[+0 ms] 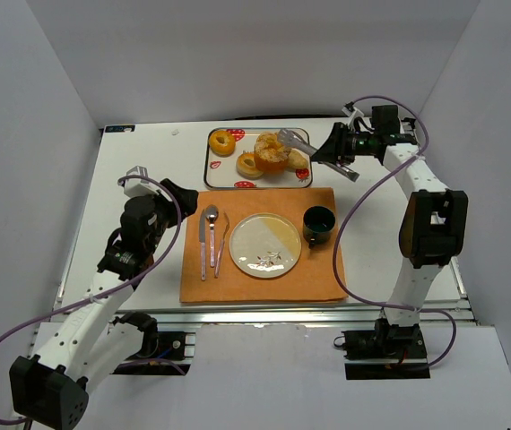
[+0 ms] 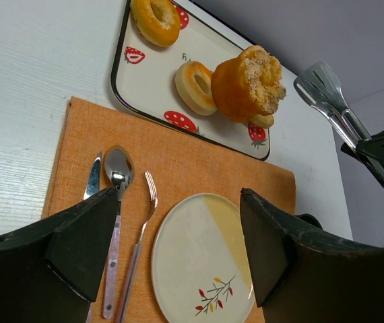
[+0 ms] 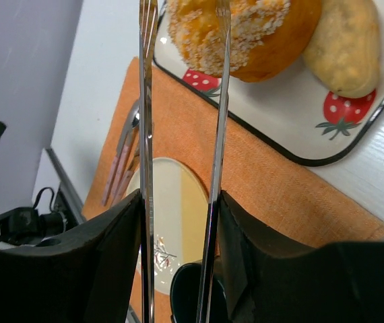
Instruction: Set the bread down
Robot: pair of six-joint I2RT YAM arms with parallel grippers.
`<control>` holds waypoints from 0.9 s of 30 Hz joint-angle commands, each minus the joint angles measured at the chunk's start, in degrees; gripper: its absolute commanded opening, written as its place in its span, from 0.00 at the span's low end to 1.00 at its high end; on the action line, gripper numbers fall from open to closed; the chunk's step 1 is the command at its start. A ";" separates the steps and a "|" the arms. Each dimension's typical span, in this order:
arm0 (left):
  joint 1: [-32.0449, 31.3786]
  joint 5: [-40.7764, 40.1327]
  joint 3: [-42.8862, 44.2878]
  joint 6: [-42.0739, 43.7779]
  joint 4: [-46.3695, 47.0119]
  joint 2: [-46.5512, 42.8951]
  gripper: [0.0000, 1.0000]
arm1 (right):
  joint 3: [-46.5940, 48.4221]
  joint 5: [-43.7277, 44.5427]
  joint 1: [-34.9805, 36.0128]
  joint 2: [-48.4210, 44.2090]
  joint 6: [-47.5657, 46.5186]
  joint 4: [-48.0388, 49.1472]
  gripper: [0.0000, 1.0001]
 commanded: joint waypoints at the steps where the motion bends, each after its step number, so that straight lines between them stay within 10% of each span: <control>1: 0.15 -0.70 1.79 -0.27 -0.40 -0.09 0.82 | 3.73 5.57 1.06 0.26 1.02 2.60 0.51; 27: 0.15 -1.32 3.02 0.17 -0.75 1.49 0.82 | 3.29 12.89 3.70 4.48 3.48 2.86 0.55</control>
